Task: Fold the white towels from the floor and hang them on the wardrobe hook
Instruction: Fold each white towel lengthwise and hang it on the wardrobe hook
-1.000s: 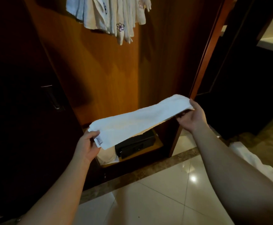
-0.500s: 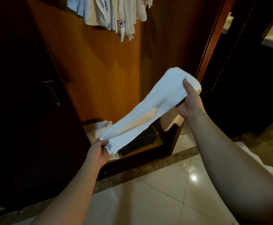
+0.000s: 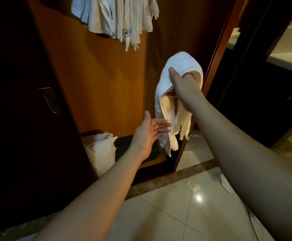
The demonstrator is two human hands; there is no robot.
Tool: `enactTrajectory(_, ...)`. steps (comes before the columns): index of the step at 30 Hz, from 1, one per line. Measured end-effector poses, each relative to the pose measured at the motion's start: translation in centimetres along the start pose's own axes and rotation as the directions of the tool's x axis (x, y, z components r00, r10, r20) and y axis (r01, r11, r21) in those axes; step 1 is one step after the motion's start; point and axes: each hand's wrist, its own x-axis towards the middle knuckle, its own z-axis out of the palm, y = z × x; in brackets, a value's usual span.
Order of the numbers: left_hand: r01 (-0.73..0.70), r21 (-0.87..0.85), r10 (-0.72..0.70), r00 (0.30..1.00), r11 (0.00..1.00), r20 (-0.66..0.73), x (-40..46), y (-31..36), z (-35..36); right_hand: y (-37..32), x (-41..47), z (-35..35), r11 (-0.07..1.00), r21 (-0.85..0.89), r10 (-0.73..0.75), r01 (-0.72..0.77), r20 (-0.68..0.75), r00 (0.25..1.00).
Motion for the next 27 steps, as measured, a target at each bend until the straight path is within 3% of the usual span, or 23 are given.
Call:
enactTrajectory(3, -0.042, -0.026, 0.045, 0.990, 0.999, 0.134, 0.4, 1.9, 4.3, -1.9, 0.2, -0.9, 0.988, -0.144, -0.047, 0.054, 0.055, 0.997)
enactTrajectory(7, -0.110, -0.172, 0.126, 0.989, 0.979, 0.083, 1.4, 3.5, 7.8, -4.1, 0.0, -2.2, 0.959, -0.257, -0.122, 0.116, -0.009, 0.992)
enactTrajectory(9, -0.124, -0.378, 0.146, 0.989, 0.918, 0.031, 1.9, 3.7, 8.5, -4.8, 0.0, -2.9, 0.983, -0.150, -0.115, 0.103, -0.075, 0.990)
enactTrajectory(12, -0.106, -0.652, 0.145, 0.989, 0.751, 0.007, 2.3, 4.1, 9.7, -5.6, 0.0, -3.9, 0.975, 0.223, 0.010, 0.008, -0.079, 0.997)
enactTrajectory(15, -0.061, -0.772, 0.210, 0.973, 0.633, 0.095, 2.0, 5.0, 11.9, -6.0, -0.1, -4.2, 0.858, 0.513, 0.074, -0.040, -0.046, 0.996)
enactTrajectory(18, -0.102, -0.846, 0.273, 0.961, 0.524, 0.053, 1.6, 6.0, 13.1, -6.2, -0.3, -4.7, 0.763, 0.642, 0.089, -0.073, 0.008, 0.996)
enactTrajectory(21, -0.149, -0.899, 0.252, 0.967, 0.411, -0.045, 1.0, 7.2, 12.8, -5.4, 0.2, -6.0, 0.822, 0.566, 0.114, -0.058, -0.063, 0.991)
enactTrajectory(24, -0.247, -0.862, 0.096, 0.969, 0.442, -0.228, 0.5, 7.7, 12.8, -4.3, 0.4, -6.9, 0.932, 0.362, 0.057, 0.018, -0.195, 0.979)
enactTrajectory(27, -0.258, -0.847, -0.066, 0.944, 0.464, -0.324, 0.2, 7.8, 12.4, -3.3, 0.2, -6.9, 0.980, 0.180, -0.036, 0.087, -0.270, 0.962)
